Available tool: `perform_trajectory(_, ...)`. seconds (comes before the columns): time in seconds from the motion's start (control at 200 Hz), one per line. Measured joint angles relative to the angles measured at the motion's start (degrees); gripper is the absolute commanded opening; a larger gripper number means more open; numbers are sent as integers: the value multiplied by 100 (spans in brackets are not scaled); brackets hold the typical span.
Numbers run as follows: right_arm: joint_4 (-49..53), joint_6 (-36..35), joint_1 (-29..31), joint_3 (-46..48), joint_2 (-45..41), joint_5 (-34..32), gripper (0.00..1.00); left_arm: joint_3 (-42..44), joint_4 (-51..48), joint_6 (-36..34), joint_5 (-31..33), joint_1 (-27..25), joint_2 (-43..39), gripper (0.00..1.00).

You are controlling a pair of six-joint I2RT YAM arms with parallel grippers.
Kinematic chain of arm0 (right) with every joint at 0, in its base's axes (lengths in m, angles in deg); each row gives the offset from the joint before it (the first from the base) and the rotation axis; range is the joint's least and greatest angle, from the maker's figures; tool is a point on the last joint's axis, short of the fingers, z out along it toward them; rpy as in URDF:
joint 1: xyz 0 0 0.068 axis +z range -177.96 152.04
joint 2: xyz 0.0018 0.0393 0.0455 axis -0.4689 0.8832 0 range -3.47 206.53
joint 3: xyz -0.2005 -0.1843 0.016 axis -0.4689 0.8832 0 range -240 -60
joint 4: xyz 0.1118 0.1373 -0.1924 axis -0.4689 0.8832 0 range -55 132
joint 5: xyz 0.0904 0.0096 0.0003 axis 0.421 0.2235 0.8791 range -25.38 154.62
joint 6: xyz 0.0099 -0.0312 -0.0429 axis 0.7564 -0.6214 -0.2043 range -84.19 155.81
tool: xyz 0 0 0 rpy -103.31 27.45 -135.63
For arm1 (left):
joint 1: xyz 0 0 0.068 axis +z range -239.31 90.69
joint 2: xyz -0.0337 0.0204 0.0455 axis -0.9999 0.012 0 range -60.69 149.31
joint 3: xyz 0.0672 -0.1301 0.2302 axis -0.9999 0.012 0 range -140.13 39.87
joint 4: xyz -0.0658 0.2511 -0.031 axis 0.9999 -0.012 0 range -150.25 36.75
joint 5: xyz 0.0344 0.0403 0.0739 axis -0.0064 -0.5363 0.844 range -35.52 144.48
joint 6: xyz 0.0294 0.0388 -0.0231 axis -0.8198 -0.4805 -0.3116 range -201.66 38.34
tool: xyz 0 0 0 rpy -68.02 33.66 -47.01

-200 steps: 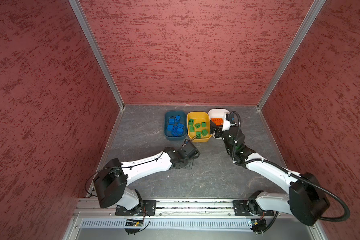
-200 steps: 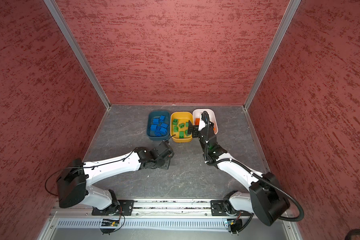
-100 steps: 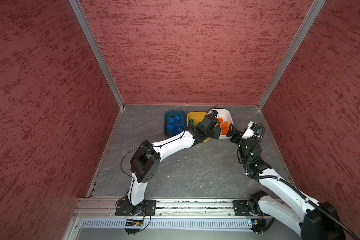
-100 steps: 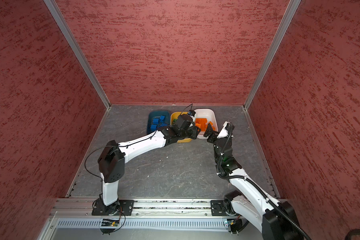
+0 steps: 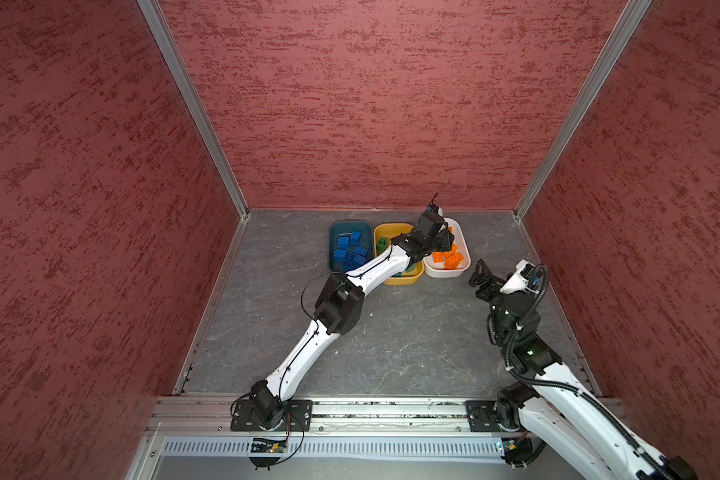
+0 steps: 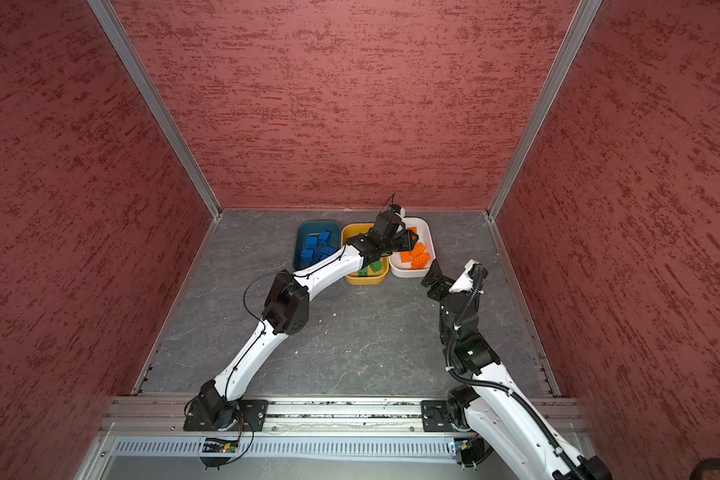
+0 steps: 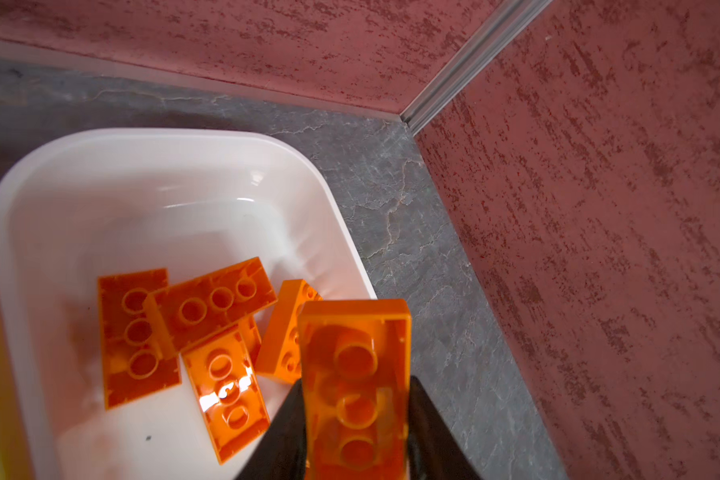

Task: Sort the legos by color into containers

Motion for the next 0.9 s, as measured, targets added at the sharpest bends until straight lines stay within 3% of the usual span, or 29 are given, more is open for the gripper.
perform_trajectory(0.125,107,2,-2,11,-26,-61,99,-153,-190,7,-120,-15,72,71)
perform_trajectory(0.281,26,39,-15,144,79,-70,99,328,-229,-109,-269,-15,-243,79)
perform_trajectory(0.591,-424,-402,-273,166,975,-166,99,4444,1126,-433,-87,208,-3307,100)
perform_trajectory(0.641,-498,-531,-376,149,1115,-186,99,5060,1440,-496,72,299,-3812,99)
perform_trajectory(0.776,-859,-925,-750,138,1464,-240,99,6789,2135,-721,881,667,-5160,99)
perform_trajectory(0.902,-1115,-1128,-1233,140,1869,-256,99,8144,2291,-907,2068,1119,-6118,100)
